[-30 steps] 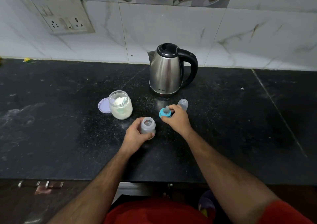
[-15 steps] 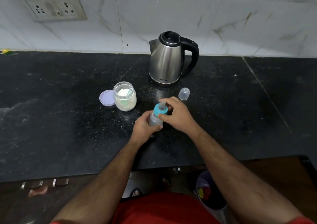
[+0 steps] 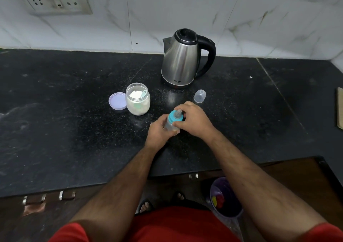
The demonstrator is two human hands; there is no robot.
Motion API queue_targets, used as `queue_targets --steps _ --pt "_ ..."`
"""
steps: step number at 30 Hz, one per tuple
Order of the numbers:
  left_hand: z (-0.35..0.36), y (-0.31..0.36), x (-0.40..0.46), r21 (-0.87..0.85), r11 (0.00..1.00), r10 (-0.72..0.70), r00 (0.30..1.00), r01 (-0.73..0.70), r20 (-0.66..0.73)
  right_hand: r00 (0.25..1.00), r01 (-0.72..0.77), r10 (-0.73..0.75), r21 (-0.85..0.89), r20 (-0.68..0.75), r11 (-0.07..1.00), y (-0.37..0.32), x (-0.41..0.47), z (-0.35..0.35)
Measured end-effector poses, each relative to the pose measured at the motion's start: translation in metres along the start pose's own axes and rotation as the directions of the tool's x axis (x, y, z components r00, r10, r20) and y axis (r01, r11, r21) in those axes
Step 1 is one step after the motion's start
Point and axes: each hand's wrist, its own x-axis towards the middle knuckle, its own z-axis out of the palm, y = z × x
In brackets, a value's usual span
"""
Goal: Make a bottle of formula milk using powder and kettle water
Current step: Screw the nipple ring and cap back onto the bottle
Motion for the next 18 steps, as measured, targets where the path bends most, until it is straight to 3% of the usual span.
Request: queue_targets --steps 15,18 --pt "-0.001 0.001 0.000 0.006 1.000 -0.016 1.000 0.016 -0.004 0.991 -0.130 0.125 -0.362 -0.036 0.923 -0.016 0.006 0.004" --pt "-0.001 0.002 -0.001 0.014 1.000 -0.012 1.000 0.012 -0.012 0.994 -0.110 0.110 -0.288 -0.015 0.951 -0.010 0.005 -0.003"
